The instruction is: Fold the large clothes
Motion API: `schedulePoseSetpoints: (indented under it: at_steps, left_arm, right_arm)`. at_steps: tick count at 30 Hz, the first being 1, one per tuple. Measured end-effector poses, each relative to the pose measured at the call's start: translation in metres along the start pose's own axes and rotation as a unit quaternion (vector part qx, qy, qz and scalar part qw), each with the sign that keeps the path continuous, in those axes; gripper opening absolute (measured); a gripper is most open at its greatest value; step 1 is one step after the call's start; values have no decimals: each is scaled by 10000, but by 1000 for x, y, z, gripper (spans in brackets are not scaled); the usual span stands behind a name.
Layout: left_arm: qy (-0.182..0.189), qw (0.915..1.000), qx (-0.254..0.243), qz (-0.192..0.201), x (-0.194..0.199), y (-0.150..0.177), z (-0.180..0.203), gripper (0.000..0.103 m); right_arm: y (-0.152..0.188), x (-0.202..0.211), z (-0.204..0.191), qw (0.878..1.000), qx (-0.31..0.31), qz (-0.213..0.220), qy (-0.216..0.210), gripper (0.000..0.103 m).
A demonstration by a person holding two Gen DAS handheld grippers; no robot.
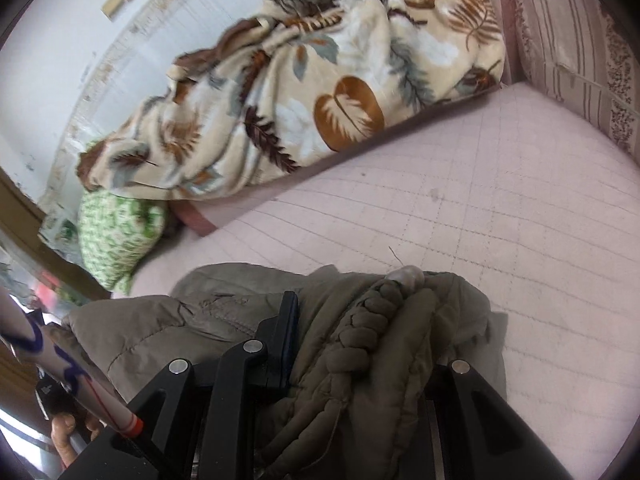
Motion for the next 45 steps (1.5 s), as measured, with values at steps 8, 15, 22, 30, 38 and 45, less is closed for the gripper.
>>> schedulePoseSetpoints:
  at_steps: [8,15,22,30,38,45]
  left_arm:
    - [137,9998,99,-99,-27,6,4,44]
    - [1277,9911,362,-75,30,-11,-22,64]
    - [1824,9815,503,290,120,-9,-62,72]
    - [1071,9914,188,728,154,60,-88,75]
    - [466,9960,112,751,115,110,-106,75]
    - [522,9967,249,572,79,111,-123,75]
  right_arm:
    - [3,-42,20,9999,-81,-113,-91,24]
    - [1,-36,35,9955,-737,-298,-525,27]
    - [-12,31,22,9920,-925,213,-832,80]
    - [0,88,-39,9973,387,616,-21,87]
    - [33,0,-141,9832,1796,124,310,64]
    - [18,-108,-98,9794,1366,-127,1483,75]
Point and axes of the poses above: each gripper's, at about its wrist camera, not at the fingertips, and x roughly against the way its jaws point, z to its right, y to its underside, the point moved 4 cm from there along -x, roughly the way its jaws point, and after that the axes turned 4 degrees about -y, right-handed, at the moved point
